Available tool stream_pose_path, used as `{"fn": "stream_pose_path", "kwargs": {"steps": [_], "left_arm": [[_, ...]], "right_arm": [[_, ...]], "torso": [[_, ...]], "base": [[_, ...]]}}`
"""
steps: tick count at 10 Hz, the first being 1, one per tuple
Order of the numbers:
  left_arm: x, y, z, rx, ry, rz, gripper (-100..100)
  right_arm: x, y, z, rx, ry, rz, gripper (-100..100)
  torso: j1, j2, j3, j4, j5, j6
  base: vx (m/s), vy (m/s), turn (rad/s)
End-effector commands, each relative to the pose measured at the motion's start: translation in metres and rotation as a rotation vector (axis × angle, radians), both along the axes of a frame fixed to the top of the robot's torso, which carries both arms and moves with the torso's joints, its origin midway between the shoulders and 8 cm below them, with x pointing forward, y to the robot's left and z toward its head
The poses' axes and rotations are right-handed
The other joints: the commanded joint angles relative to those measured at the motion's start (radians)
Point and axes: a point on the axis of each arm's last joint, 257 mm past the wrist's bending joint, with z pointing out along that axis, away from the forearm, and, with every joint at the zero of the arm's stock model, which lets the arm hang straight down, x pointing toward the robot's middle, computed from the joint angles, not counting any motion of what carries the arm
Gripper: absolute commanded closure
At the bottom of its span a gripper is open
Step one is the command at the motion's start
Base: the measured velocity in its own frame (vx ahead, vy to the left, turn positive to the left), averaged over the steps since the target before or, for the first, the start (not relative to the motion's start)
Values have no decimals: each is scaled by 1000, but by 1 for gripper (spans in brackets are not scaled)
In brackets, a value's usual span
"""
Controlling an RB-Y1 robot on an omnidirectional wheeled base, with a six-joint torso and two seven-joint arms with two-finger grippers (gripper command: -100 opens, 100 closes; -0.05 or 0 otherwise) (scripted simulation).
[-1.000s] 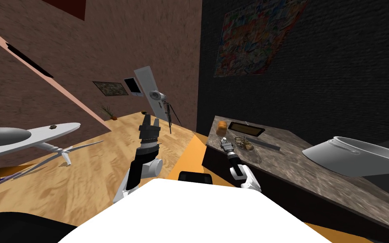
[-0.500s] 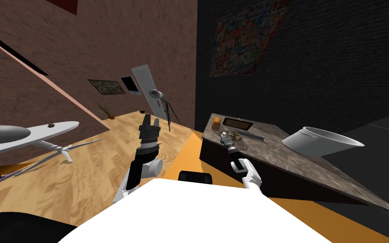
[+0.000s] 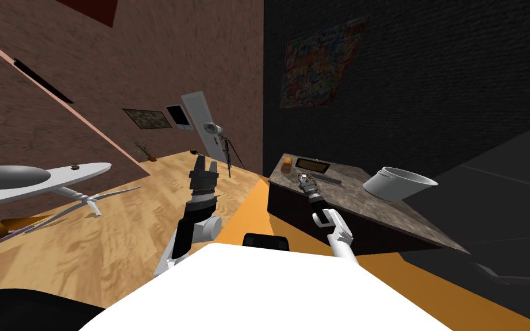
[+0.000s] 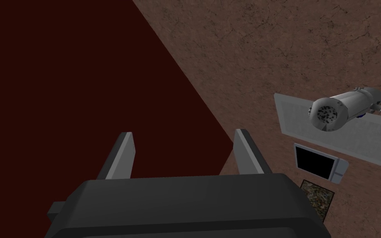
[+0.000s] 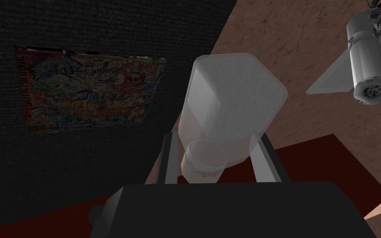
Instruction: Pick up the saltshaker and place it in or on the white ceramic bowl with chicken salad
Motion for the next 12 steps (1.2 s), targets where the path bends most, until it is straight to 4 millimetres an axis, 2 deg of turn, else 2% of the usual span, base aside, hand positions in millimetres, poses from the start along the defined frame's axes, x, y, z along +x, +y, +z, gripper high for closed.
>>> {"fn": "stream_pose_path", "kwargs": {"steps": [1,5,12], "left_arm": [[0,0,0,0,0,0,0],[0,0,0,0,0,0,0],[0,0,0,0,0,0,0]], "right_arm": [[8,0,9,27,1,-8,100],[17,-8,15,58,19,-33,100],[26,-46,2,97,95,-121,100]], "torso": [[0,0,0,0,0,0],[5,-8,-5,-2,0,-1],[6,-17,-11,-5,-1,-2]], "base": [[-105,-174,46],[-53,-104,51],[33,-63,76]]}}
